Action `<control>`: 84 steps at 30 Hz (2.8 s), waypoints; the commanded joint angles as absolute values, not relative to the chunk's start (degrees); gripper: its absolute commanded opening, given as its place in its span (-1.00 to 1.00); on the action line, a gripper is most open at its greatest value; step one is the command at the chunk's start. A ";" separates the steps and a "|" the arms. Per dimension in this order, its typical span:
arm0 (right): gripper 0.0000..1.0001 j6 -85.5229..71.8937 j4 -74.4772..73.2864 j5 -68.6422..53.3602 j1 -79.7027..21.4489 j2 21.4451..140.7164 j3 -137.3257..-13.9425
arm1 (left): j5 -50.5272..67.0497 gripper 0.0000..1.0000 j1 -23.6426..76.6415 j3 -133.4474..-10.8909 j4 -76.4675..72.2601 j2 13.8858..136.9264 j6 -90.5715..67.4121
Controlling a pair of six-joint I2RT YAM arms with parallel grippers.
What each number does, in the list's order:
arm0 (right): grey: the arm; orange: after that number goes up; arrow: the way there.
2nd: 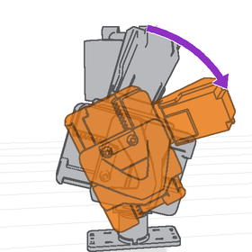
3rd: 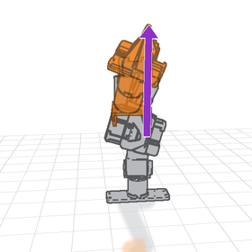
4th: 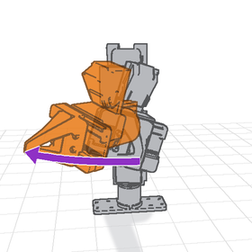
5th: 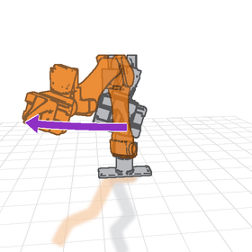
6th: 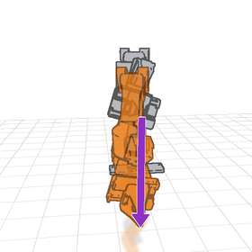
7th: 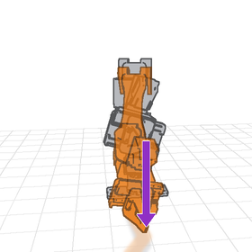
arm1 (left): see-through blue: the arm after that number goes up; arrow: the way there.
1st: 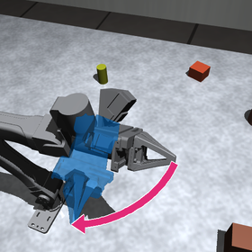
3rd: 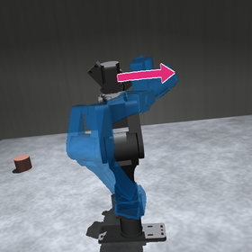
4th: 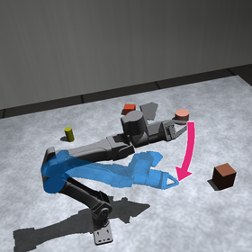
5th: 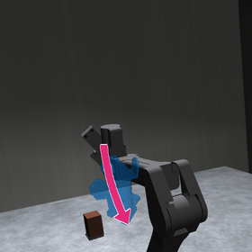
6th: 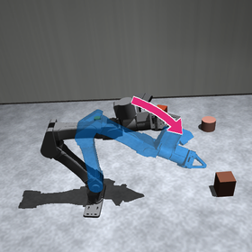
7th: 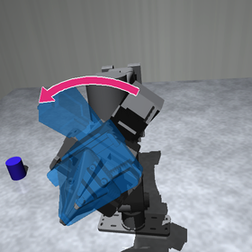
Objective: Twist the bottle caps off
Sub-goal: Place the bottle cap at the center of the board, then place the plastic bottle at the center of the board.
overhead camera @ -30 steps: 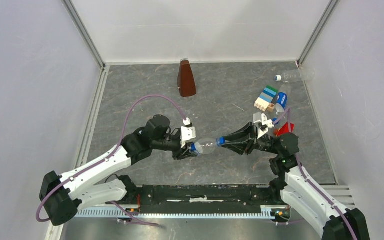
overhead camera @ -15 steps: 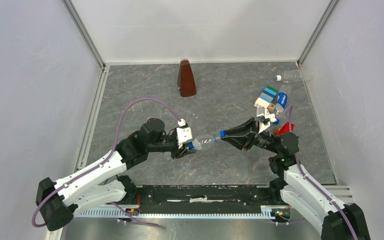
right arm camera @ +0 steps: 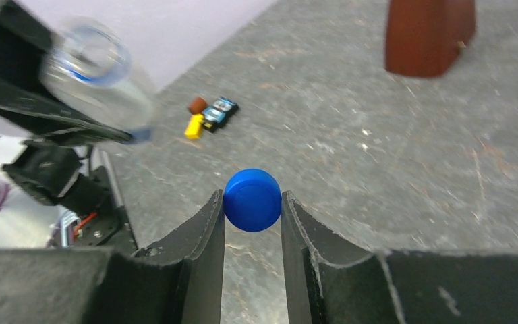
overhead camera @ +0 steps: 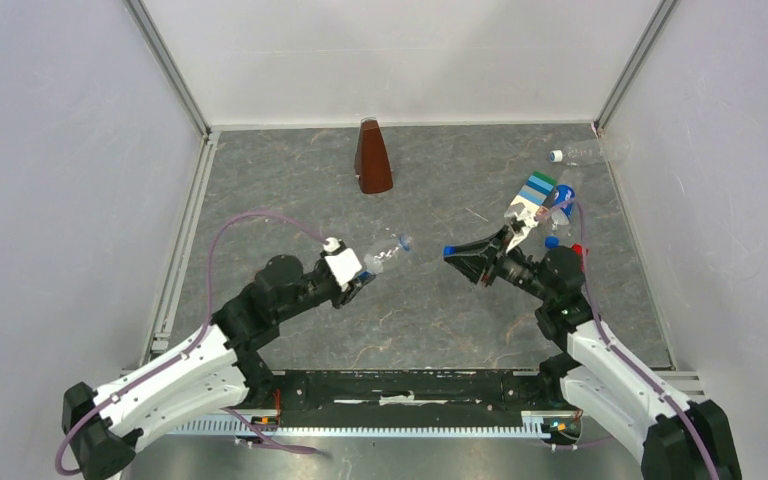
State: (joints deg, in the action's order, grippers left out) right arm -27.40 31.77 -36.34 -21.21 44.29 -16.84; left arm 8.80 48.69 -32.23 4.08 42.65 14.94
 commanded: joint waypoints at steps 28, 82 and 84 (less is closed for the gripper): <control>-0.59 -21.61 6.69 -4.62 -41.04 112.95 -72.61 | -15.48 -0.87 48.78 -24.72 -18.33 27.67 2.38; 0.60 -32.54 41.75 -12.58 -42.98 65.18 -32.53 | -6.63 -0.69 48.60 -13.12 -32.83 40.38 8.52; 0.60 -34.29 45.08 -13.88 -42.98 66.43 -32.01 | -5.05 -0.65 48.60 -13.16 -33.60 41.29 8.64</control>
State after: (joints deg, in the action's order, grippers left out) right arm -28.88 34.83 -9.26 -43.03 64.53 -33.08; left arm -9.23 48.66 -12.78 -28.10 40.10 6.92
